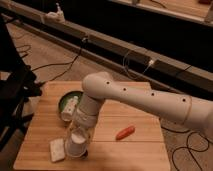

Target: Place the ceramic cup over the eraser

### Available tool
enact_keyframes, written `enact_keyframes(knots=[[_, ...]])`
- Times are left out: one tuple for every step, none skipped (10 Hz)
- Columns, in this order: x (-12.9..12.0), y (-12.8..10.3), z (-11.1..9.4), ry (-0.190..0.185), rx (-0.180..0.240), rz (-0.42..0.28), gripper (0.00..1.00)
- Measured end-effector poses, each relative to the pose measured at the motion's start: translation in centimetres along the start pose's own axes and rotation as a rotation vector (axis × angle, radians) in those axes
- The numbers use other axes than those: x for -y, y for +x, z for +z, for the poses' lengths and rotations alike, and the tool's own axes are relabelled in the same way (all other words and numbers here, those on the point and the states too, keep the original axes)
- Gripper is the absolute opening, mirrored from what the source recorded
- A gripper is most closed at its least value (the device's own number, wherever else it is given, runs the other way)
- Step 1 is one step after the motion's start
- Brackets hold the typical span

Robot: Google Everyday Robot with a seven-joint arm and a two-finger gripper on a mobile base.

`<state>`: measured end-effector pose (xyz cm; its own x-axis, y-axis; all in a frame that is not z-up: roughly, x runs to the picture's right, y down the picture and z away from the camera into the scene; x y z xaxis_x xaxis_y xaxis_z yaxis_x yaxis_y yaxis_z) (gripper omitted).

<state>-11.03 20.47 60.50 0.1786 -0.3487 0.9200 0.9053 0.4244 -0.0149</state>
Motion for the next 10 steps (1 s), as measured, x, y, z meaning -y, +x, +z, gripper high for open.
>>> enact_keyframes(knots=[[-0.2,0.4,0.4,-0.005,0.0,0.01,0.38],[-0.6,1.1,0.9,-0.012,0.001,0.028,0.48],[-1.0,1.7,1.3,-0.02,0.0,0.046,0.58],[-1.4,2.2,1.6,-0.027,-0.001,0.064,0.68],[-1.8,2.7,2.0,-0.033,0.0,0.081,0.76],[-2.1,3.1,2.3,-0.037,0.002,0.094,0.8],[-2.2,3.3,2.6,-0.041,0.009,0.1,0.8],[-2.2,3.3,3.0,-0.044,0.02,0.102,0.8],[-2.1,3.1,3.4,-0.045,0.034,0.1,0.8],[-2.0,2.9,4.0,-0.047,0.053,0.099,0.8]])
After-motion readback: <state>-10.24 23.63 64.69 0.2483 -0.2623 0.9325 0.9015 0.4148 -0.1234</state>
